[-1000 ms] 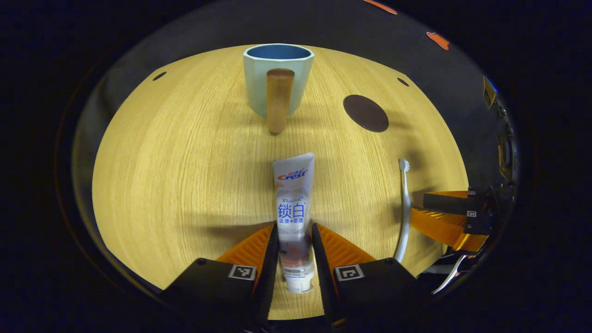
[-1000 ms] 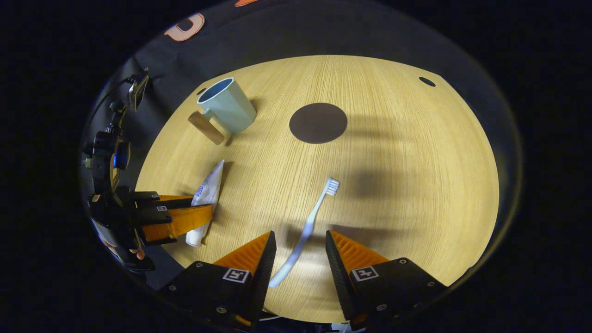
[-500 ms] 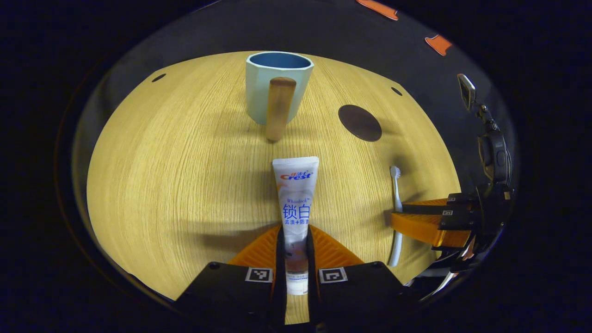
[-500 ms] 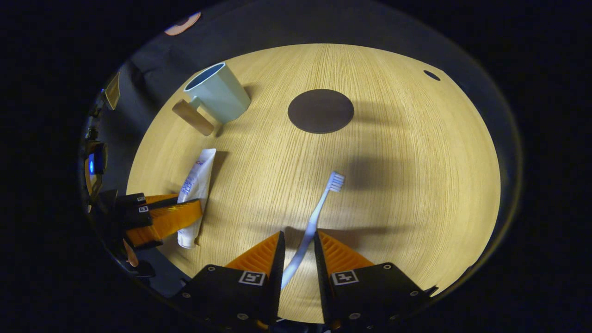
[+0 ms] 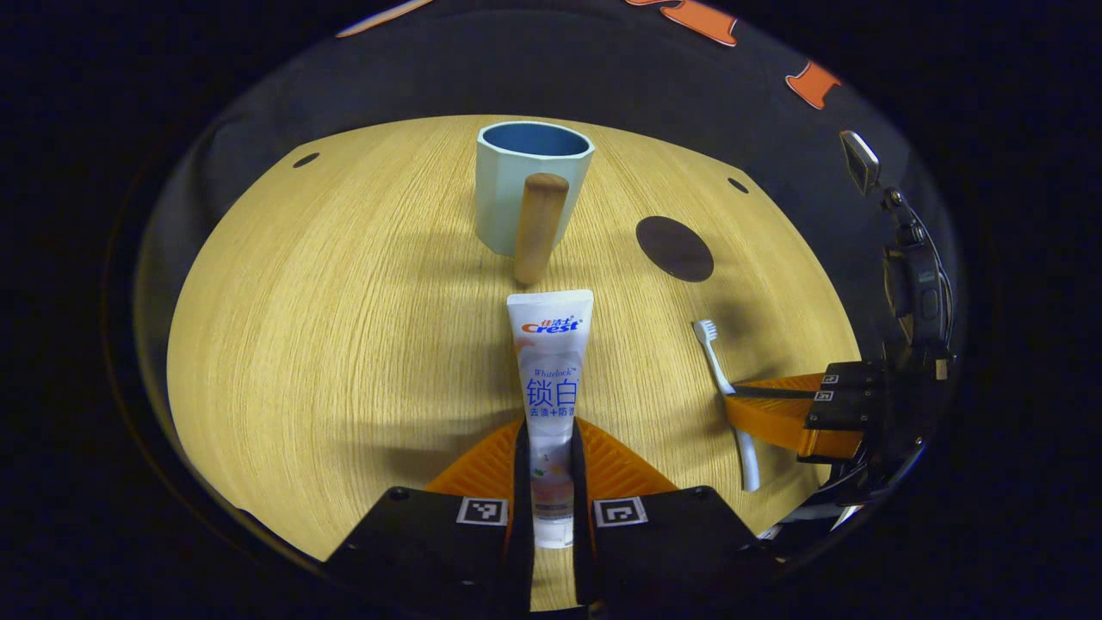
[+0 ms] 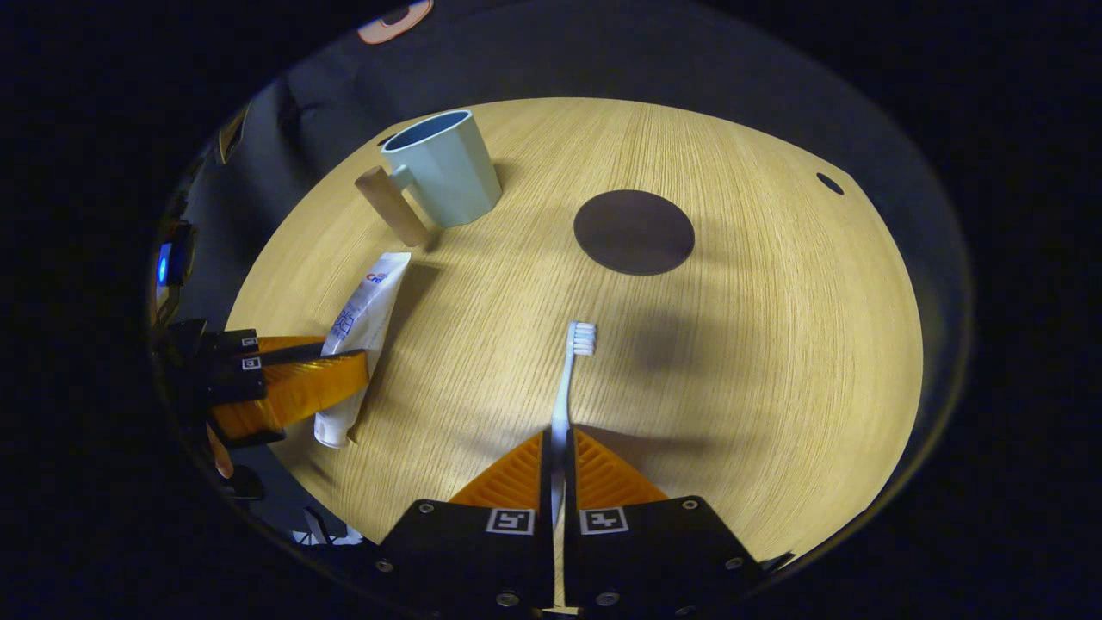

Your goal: Put the toothbrush and toothpaste on the desktop into the cup, then pick up the cup and place it on the coaster on the desktop.

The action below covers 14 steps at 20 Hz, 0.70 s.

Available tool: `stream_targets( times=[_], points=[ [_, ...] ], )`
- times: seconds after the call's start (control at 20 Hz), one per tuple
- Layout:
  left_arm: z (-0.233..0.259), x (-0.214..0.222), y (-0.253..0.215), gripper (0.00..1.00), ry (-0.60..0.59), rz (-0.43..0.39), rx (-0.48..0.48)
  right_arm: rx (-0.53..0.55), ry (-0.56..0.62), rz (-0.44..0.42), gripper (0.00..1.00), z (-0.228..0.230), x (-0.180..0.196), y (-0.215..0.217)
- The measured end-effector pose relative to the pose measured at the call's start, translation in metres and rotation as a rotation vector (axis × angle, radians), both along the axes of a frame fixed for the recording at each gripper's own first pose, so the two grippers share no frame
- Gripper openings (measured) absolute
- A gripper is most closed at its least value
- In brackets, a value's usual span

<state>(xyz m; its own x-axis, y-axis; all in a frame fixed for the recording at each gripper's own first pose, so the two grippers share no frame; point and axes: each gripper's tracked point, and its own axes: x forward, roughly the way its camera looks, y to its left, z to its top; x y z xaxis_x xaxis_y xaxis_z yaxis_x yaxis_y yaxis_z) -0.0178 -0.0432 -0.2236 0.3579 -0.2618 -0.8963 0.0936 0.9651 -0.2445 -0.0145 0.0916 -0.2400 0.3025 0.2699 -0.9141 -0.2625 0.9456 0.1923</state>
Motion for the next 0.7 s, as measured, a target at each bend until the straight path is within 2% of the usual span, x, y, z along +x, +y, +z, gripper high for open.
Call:
stream_targets(
  times=[0.15, 0.45, 0.7],
  points=[
    [0.005, 0.006, 0.004, 0.23, -0.044, 0.001, 0.013, -0.002, -0.052, -0.003, 0.05, 0.009, 0.002, -0.006],
    [0.022, 0.024, 0.011, 0.23, -0.163, 0.020, 0.059, 0.080, -0.175, -0.024, 0.05, 0.042, 0.011, -0.016],
    [0.048, 0.035, 0.017, 0.23, -0.282, 0.034, 0.100, 0.098, -0.262, -0.043, 0.05, 0.060, 0.012, -0.023]
  ],
)
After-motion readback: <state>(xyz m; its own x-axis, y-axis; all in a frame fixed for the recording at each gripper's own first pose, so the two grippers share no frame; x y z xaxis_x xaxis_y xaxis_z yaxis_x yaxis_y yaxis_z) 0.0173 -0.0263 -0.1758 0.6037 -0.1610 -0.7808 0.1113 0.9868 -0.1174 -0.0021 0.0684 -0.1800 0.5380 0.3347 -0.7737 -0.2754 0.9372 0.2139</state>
